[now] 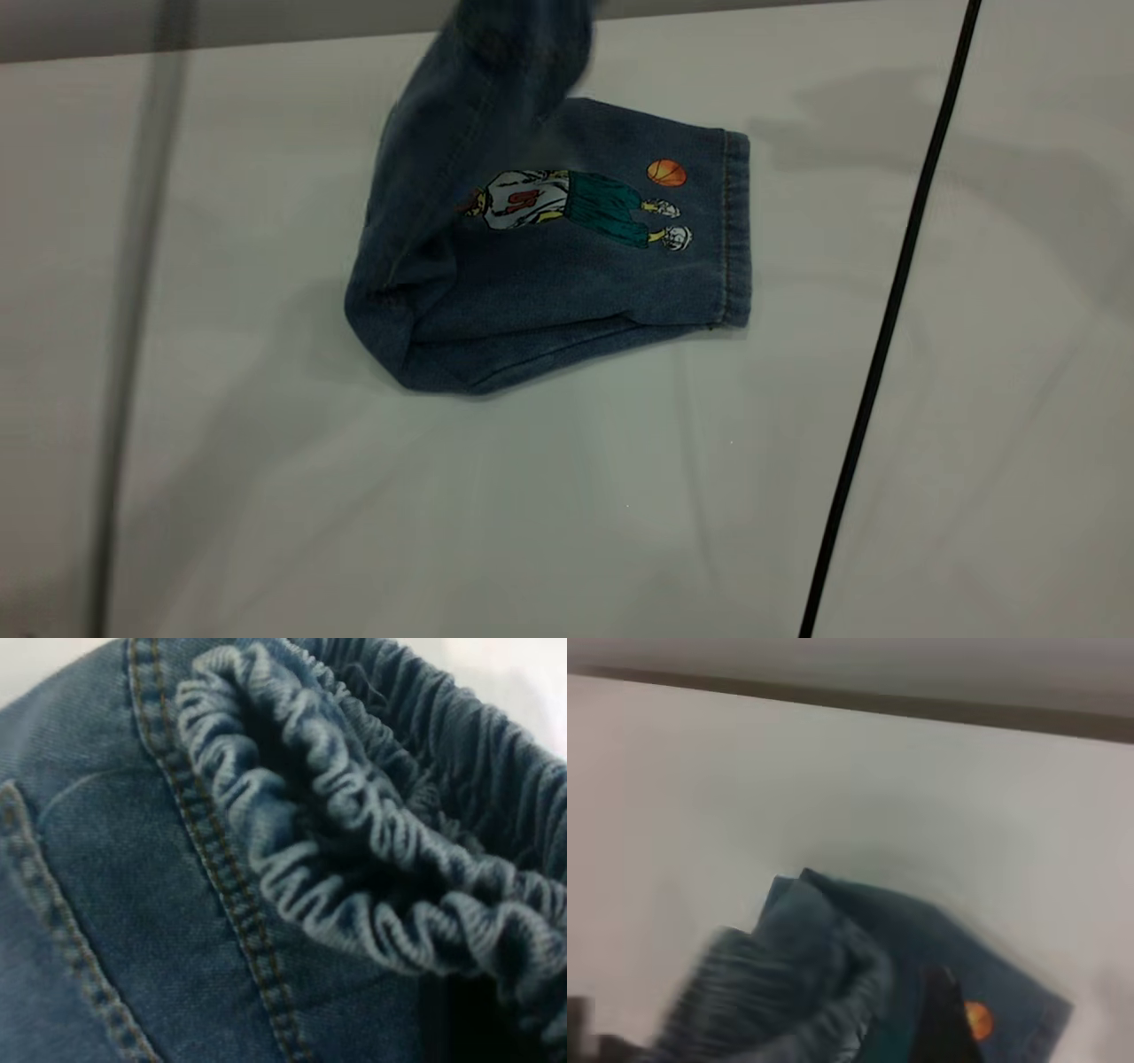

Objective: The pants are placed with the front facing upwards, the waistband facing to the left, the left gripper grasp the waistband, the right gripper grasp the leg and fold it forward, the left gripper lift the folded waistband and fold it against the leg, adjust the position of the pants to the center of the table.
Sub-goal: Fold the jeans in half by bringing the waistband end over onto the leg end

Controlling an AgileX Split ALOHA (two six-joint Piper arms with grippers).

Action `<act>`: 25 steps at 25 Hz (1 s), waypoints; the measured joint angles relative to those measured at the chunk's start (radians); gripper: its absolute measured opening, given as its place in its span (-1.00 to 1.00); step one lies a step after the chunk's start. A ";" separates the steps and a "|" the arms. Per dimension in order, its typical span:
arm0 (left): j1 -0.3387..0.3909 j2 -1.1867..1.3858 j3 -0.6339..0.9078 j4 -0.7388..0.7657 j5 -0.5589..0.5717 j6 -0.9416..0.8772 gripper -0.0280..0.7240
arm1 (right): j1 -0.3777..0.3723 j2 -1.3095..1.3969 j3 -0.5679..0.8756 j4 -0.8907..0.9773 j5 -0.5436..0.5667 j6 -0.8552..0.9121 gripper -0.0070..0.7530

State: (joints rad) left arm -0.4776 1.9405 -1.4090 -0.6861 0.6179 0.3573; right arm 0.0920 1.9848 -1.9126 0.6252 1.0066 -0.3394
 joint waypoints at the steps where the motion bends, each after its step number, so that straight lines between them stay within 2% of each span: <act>1: -0.017 0.022 0.000 -0.002 -0.007 -0.001 -0.49 | -0.013 -0.017 0.000 -0.004 0.012 0.000 0.11; 7: -0.104 0.164 0.000 -0.002 -0.089 -0.003 -0.49 | -0.099 -0.161 0.000 -0.005 0.068 -0.008 0.11; 14: -0.114 0.258 0.000 0.004 -0.094 0.016 -0.47 | -0.213 -0.336 0.000 -0.011 0.080 -0.008 0.11; 17: -0.114 0.256 -0.001 -0.005 -0.122 0.075 -0.22 | -0.257 -0.393 0.000 -0.039 0.097 -0.007 0.11; 19: -0.114 0.254 -0.001 -0.004 -0.115 0.106 0.08 | -0.277 -0.422 0.000 -0.062 0.122 -0.003 0.11; 23: -0.113 0.223 -0.004 0.011 -0.080 0.119 0.63 | -0.283 -0.455 0.000 -0.055 0.147 -0.003 0.11; 25: -0.113 0.193 -0.021 0.027 -0.061 0.139 0.76 | -0.283 -0.456 0.000 -0.059 0.147 -0.003 0.11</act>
State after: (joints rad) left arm -0.5906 2.1340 -1.4300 -0.6589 0.5567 0.4963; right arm -0.1912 1.5289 -1.9126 0.5660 1.1540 -0.3423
